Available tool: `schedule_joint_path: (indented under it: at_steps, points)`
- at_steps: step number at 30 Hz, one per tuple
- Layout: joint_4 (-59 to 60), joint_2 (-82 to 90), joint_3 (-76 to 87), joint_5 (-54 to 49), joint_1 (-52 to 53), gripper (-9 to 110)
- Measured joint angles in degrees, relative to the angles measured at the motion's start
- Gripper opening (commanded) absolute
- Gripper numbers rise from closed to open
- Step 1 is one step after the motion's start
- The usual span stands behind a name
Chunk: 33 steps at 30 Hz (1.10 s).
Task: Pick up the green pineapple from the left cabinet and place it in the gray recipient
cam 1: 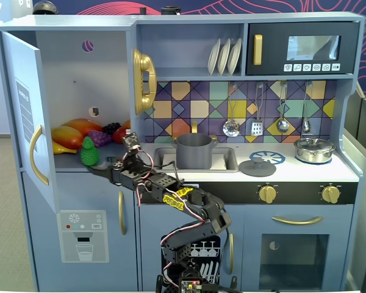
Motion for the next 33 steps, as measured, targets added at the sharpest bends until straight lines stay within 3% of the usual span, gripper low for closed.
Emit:
schedule_joint_path:
  at_steps: [11,20,23,27,33]
  points:
    - [-4.39,-17.40,-11.69,5.89,5.27,45]
    - [-6.68,-30.76,-21.62,6.68,5.19,43]
    - [-7.03,-35.95,-25.84,6.68,5.36,33]
    - [-7.21,-42.80,-31.82,3.96,4.22,0]
    - [-12.66,-44.91,-34.98,-2.29,2.29,0]
